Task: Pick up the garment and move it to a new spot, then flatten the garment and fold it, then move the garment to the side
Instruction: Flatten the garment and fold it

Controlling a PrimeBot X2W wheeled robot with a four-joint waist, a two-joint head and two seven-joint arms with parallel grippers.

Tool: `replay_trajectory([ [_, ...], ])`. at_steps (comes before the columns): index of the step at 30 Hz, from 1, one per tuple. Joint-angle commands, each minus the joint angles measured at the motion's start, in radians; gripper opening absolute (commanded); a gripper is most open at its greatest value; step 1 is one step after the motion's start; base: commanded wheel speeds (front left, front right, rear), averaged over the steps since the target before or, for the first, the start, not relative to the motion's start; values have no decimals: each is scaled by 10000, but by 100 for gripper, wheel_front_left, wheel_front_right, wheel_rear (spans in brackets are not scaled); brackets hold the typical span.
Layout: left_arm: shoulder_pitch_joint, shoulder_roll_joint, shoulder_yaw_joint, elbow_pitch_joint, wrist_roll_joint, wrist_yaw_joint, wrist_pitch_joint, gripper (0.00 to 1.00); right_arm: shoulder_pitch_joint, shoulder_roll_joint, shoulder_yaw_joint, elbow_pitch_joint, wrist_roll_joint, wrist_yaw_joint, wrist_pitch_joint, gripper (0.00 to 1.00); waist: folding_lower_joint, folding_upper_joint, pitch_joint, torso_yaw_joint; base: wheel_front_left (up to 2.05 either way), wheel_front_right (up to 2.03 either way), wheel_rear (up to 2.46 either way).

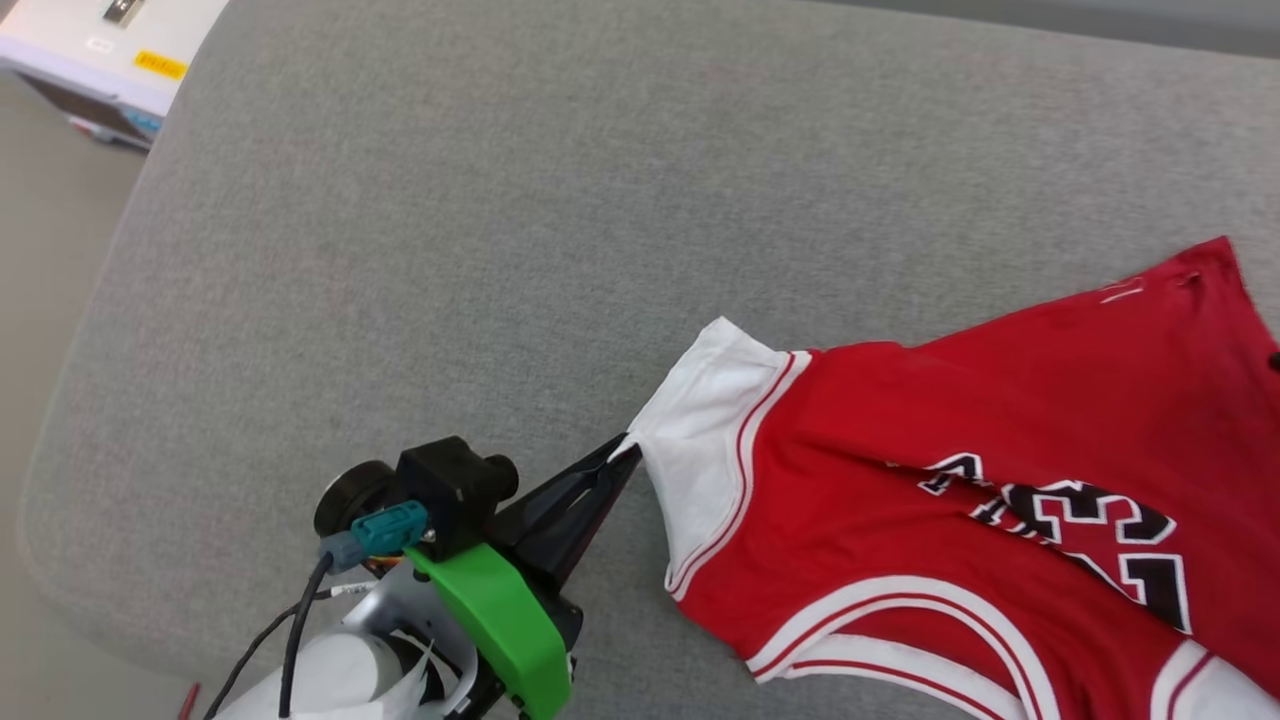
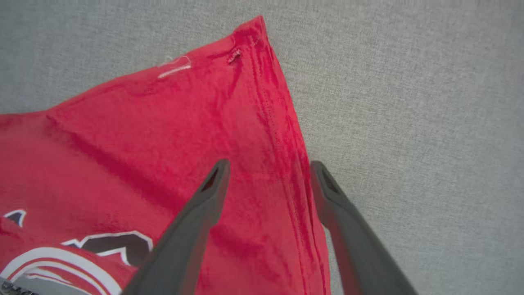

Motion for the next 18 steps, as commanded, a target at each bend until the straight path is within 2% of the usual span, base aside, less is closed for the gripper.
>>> replay_trajectory([
  [1,-183,-134,-8,39,163,-67,-85,0,-352,-91,69,260,-123,-7,-147,100,1,-1,633,613,0,0,0],
  [10,-476,-498,-178,310,283,-270,-372,0,-1475,-569,583,1841,-617,-7,-820,100,1,-1,1362,1169,0,0,0],
  [18,-643,-683,-266,611,313,-364,-500,0,-1465,-869,1277,2867,-626,-7,-1309,100,1,-1,1462,1359,0,0,0],
])
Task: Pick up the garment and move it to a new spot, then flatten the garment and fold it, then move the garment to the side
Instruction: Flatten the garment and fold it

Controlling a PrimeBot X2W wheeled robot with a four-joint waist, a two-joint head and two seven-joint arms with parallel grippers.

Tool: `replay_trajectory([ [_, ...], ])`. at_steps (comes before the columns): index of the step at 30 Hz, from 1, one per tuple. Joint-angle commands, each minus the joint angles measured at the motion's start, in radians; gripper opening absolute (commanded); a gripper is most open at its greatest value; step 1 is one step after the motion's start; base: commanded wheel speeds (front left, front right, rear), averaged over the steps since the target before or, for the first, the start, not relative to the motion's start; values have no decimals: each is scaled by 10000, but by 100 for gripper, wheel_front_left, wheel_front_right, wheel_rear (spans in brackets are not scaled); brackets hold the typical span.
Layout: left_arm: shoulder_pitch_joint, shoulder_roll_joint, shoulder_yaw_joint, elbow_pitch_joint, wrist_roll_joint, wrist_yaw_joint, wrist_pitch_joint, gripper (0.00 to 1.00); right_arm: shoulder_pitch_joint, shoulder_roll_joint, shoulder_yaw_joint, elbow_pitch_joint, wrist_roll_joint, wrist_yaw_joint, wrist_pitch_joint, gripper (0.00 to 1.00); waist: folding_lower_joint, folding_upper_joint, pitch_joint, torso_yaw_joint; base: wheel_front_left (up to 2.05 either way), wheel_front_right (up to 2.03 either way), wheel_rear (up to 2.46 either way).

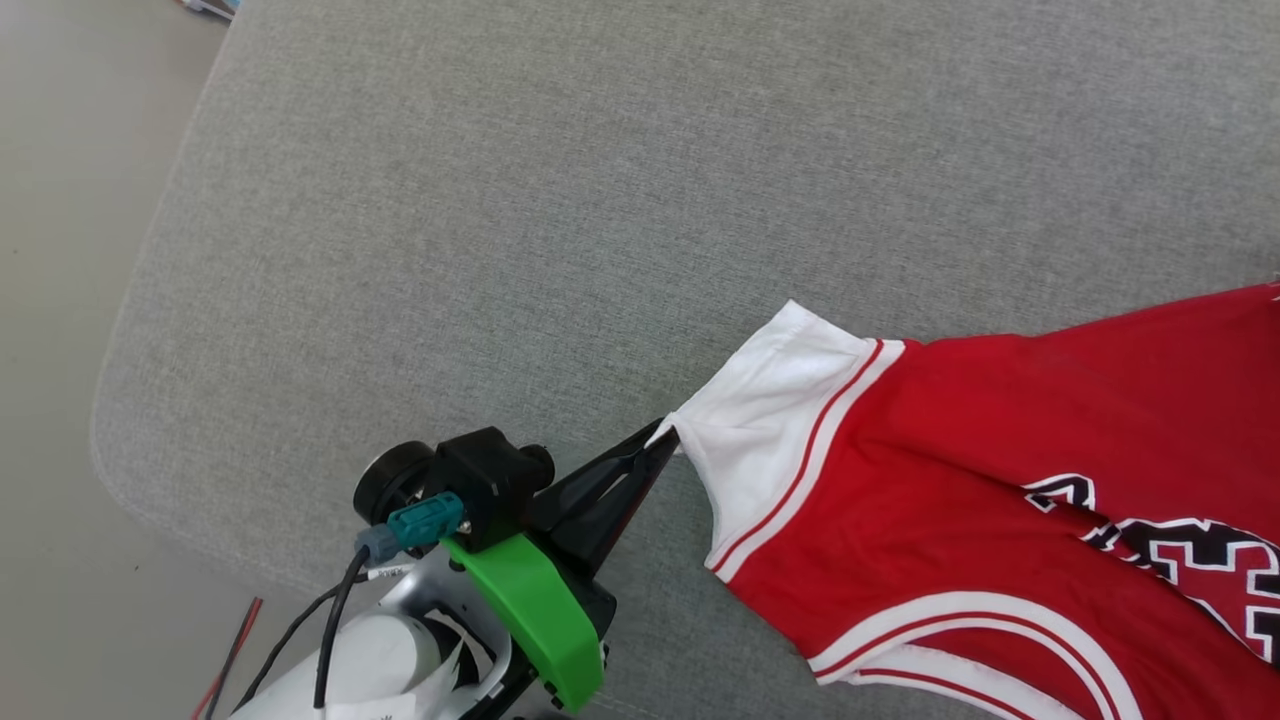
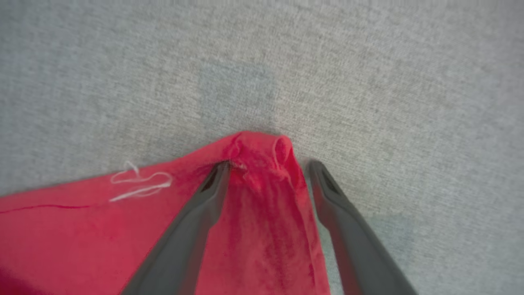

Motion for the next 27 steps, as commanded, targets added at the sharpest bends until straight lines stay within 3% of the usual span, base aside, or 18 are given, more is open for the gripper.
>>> replay_trajectory([
  [1,-170,-80,33,62,19,-16,-73,0,212,190,217,389,123,-7,3,100,0,0,22,75,0,0,0],
  [2,-166,-86,33,81,11,-10,-80,0,253,214,224,485,201,-7,47,100,0,0,0,78,0,0,0],
  [3,-158,-85,35,102,-2,-2,-85,0,289,234,241,568,271,-7,100,0,0,0,-34,76,0,0,0],
  [10,-86,-1,112,216,-103,68,-105,0,317,258,281,704,368,-7,-343,0,0,0,-397,-86,0,0,0],
  [20,56,190,318,231,-290,206,-164,0,173,380,108,898,701,-7,-1973,0,0,0,-1506,-621,0,0,0],
  [27,82,695,772,-45,-363,521,-51,0,84,192,290,721,1046,-7,-3085,0,0,0,-2510,-1304,0,0,0],
])
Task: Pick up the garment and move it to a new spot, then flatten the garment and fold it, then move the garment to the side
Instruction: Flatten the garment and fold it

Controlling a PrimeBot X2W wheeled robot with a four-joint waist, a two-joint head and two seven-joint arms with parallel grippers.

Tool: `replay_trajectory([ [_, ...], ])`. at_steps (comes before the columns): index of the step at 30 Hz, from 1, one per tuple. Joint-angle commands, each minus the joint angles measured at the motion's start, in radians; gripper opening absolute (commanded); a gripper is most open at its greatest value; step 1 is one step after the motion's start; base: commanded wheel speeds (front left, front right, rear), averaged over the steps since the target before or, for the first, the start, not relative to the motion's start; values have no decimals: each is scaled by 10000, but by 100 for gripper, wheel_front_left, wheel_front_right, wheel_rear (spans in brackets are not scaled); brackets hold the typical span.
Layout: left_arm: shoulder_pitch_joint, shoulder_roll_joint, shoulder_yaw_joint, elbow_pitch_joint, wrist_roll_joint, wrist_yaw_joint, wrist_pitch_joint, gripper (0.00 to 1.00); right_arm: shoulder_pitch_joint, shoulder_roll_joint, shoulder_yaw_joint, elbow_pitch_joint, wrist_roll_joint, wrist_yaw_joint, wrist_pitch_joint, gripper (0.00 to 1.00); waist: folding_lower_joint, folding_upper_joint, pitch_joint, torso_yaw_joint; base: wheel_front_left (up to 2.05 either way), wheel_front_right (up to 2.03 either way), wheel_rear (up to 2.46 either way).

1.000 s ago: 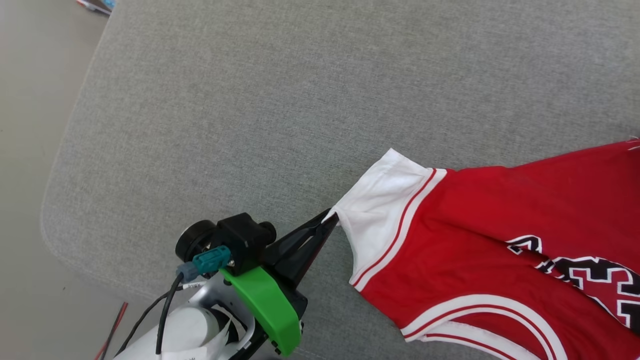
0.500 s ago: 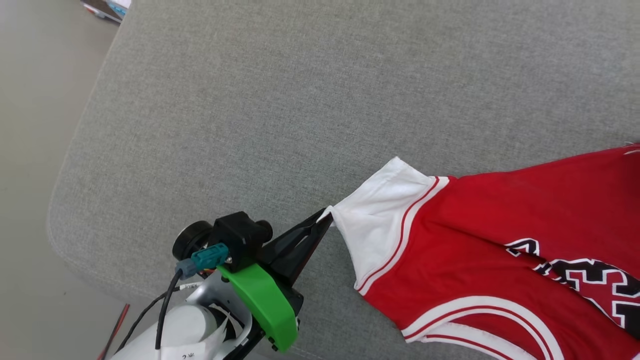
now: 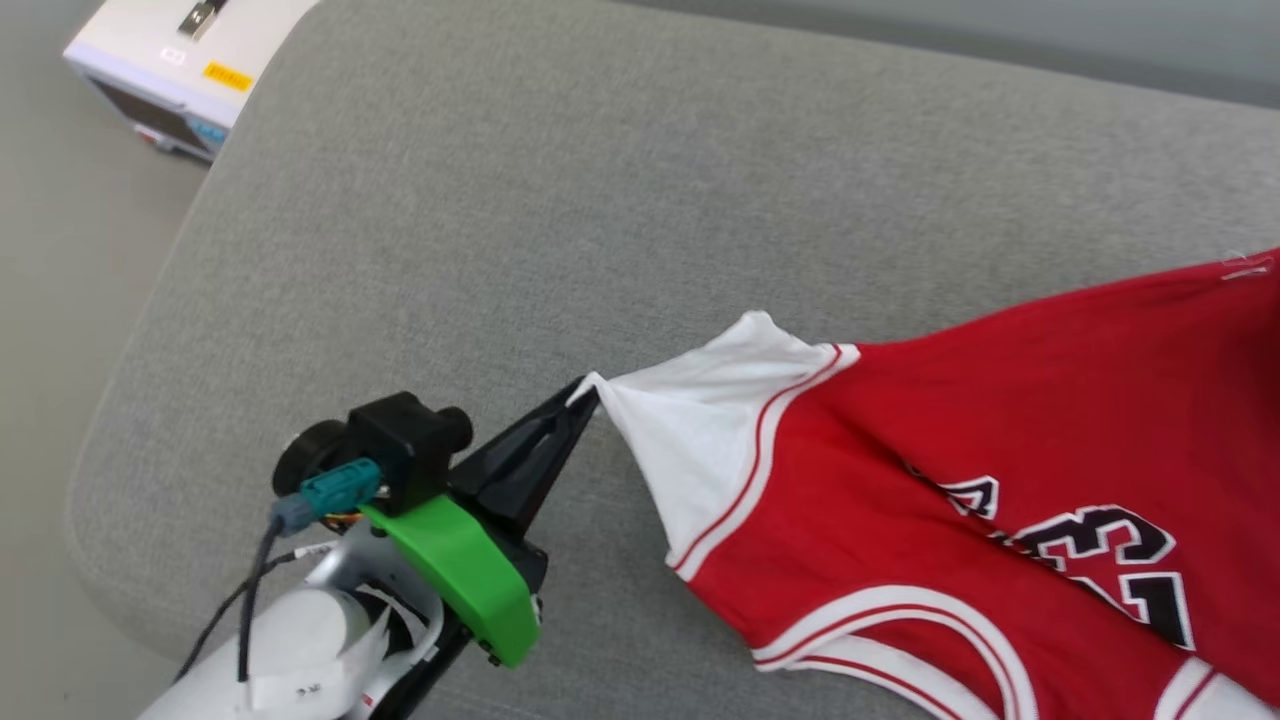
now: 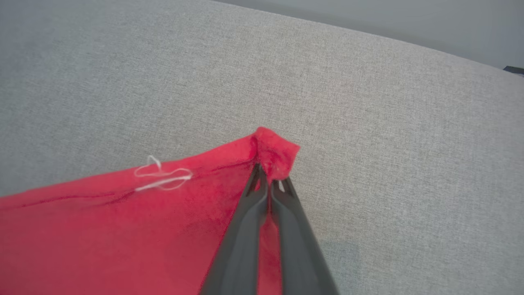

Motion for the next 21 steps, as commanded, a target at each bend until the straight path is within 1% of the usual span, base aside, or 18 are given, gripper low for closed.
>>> replay_trajectory([
  [1,79,183,258,-192,-102,175,40,0,-64,-67,122,-199,143,-7,-326,0,0,0,-879,-811,0,0,0],
  [6,-81,601,791,-582,-162,497,170,0,-187,-305,279,-744,424,-7,-837,0,0,0,-1420,-1380,0,0,0],
  [12,-740,1032,1514,-993,-231,772,455,0,-319,-525,360,-1467,677,-7,-1219,0,0,0,-1860,-2034,0,0,0],
  [19,-1840,1297,2429,-1331,-165,1209,643,0,-603,-640,392,-2278,925,-7,-1794,0,0,0,-1995,-2604,0,0,0],
  [21,-2201,1337,2650,-1321,-131,1319,702,0,-702,-577,419,-2478,977,-7,-1958,0,0,0,-2034,-2758,0,0,0],
])
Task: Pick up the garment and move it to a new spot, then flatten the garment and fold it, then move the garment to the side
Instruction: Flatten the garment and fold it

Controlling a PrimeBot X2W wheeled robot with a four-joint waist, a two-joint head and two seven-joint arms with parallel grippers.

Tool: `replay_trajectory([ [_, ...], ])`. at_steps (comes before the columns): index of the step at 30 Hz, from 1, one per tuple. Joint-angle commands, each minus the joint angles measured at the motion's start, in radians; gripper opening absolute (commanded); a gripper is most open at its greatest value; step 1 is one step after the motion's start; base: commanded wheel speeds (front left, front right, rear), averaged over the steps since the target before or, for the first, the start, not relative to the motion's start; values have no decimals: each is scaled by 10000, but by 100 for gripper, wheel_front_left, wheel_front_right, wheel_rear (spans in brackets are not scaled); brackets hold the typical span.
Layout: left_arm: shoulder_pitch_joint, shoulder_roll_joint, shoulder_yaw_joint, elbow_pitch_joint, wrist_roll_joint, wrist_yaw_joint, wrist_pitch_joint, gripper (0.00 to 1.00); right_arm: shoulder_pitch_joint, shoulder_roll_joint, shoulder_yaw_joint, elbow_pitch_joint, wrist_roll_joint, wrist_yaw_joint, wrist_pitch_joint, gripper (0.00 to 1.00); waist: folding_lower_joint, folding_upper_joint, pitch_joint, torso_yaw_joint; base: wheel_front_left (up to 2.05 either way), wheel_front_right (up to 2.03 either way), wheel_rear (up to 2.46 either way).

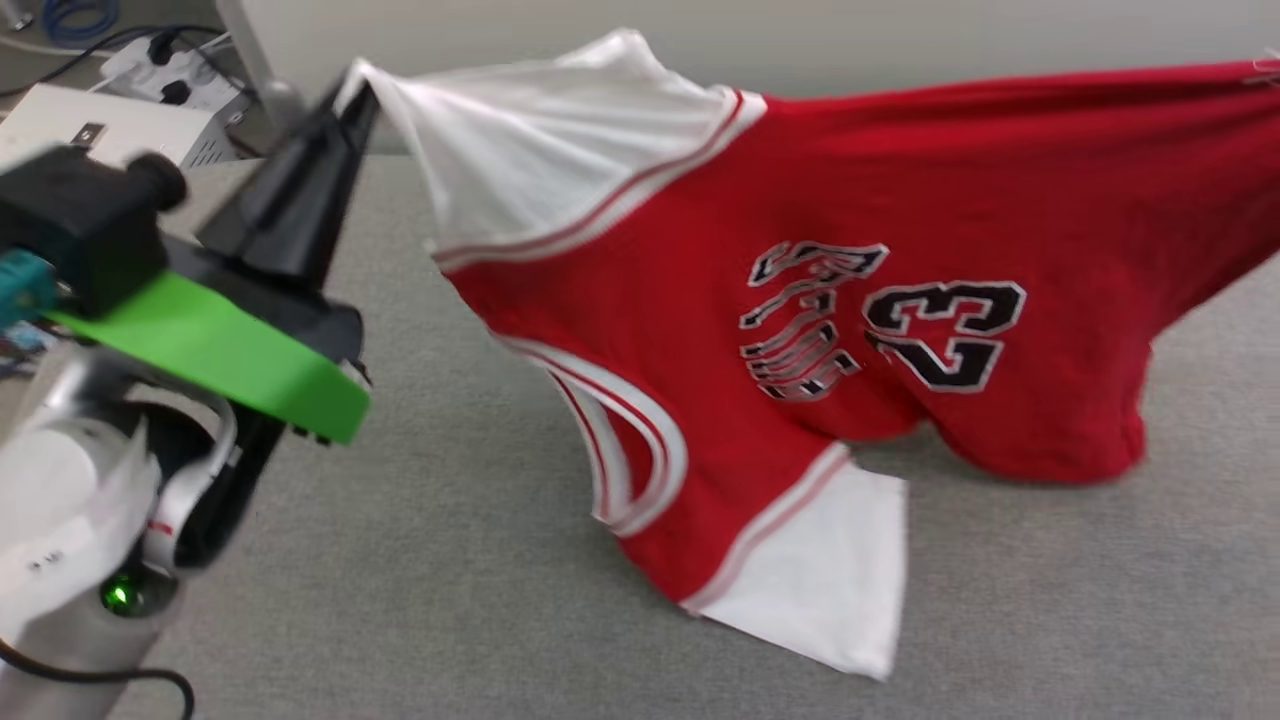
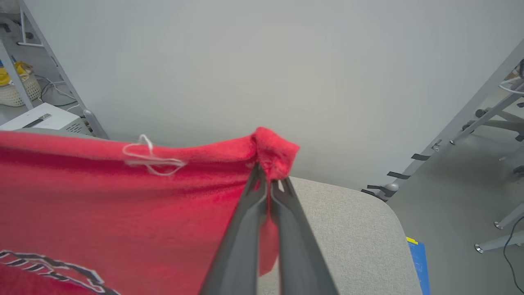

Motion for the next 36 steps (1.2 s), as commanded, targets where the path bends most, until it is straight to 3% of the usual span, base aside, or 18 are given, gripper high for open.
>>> replay_trajectory([
  [1,-387,93,191,10,44,137,49,0,-255,76,-43,-100,128,-7,-139,0,0,0,-243,-413,0,0,0],
  [12,-2442,307,936,302,595,566,354,0,-826,369,-128,-1170,40,-7,-746,0,0,0,160,-860,0,0,0],
  [16,-3312,474,995,543,889,485,531,0,-1161,485,-298,-1452,-70,-7,-1041,0,0,0,664,-919,0,0,0],
  [22,-4706,824,873,1118,1193,-96,934,0,-1891,576,-464,-1492,-309,-7,-1559,0,0,0,1708,-964,0,0,0],
  [30,-7237,1191,556,2587,1725,-1354,1373,0,-3528,395,-173,-453,-919,-7,-2413,0,0,0,3433,-977,0,0,0],
  [33,-8319,1048,385,3364,1829,-1876,1438,0,-4253,308,-37,264,-1255,-7,-2764,0,0,0,4015,-954,0,0,0],
  [34,-9756,797,218,4341,2162,-2320,1382,0,-5207,313,137,1061,-1726,-7,-3136,0,0,0,4652,-956,0,0,0],
  [36,-10763,577,47,5067,2469,-2569,1297,0,-5934,410,193,1597,-2026,-7,-3394,0,0,0,5049,-991,0,0,0],
])
